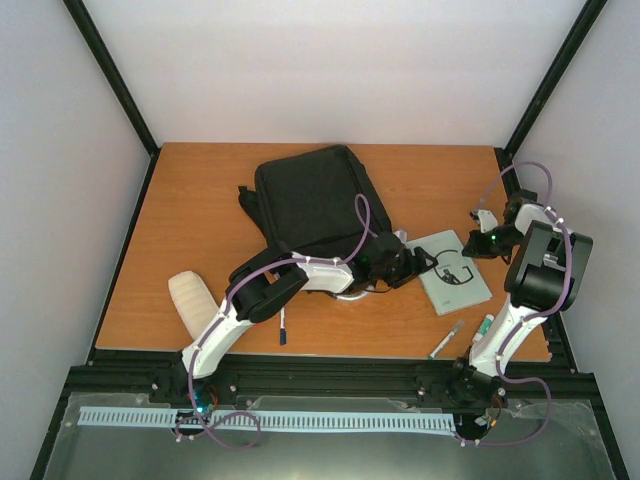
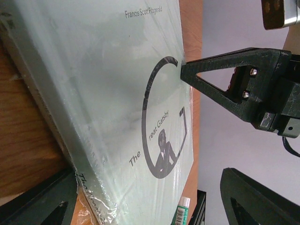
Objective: Pack the student bag
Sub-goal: Pick up the book from the center of the board.
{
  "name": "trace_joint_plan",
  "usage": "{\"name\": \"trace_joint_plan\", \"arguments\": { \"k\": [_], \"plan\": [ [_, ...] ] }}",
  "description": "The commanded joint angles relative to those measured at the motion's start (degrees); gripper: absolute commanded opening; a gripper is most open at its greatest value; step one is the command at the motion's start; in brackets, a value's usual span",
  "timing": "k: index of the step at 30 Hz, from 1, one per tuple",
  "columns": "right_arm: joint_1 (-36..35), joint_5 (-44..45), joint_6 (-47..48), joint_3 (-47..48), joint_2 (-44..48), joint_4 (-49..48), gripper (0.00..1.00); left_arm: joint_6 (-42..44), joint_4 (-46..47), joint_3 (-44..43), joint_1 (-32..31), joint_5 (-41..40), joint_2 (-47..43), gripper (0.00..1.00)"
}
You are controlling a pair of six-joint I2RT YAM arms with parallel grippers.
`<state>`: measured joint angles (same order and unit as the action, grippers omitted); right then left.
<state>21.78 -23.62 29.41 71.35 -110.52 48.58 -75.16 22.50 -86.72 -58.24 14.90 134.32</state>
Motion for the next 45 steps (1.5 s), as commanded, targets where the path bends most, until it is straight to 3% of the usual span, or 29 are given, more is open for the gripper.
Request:
{"name": "trace_joint_plan", "arguments": {
  "k": [1, 13, 19, 21, 29, 38, 43, 45],
  "plan": [
    [-2.73, 1.26, 2.14, -5.22, -5.52, 7.98, 0.03, 2.48, 16.33, -5.49, -1.26, 2.06, -2.01, 0.84],
    [-5.04, -7.14, 1.89, -5.03, -2.76, 11.43, 0.03, 5.77, 13.26, 1.00, -1.35, 0.46, -12.74, 0.84],
    [-9.96, -14.59, 3.92, -7.79, 2.27, 15.84, 0.07, 12.83, -16.80, 1.14, -1.29, -4.61, -20.29, 0.84],
    [-10.07, -14.94, 3.71, -8.00, 3.29, 15.99, 0.07, 14.82, -21.03, 3.72, -0.69, -5.21, -22.62, 0.84],
    [-11.58, -18.56, 1.21, -8.08, 2.33, 14.78, 0.09, 18.21, -17.10, 15.03, 0.76, -6.63, -31.31, 0.84],
    [-15.97, -19.63, -3.74, -8.13, 3.45, 11.14, 0.12, 13.54, -26.23, 21.20, 1.69, -12.17, -34.40, 0.84],
    [-16.57, -19.71, -5.06, -8.40, 1.83, 9.31, 0.12, 10.81, -12.98, 33.19, 3.24, -8.88, -36.16, 0.82],
    [-17.00, -19.67, -5.24, -8.75, 1.10, 9.10, 0.13, 10.27, -13.69, 34.80, 3.55, -9.60, -36.51, 0.81]
  ]
}}
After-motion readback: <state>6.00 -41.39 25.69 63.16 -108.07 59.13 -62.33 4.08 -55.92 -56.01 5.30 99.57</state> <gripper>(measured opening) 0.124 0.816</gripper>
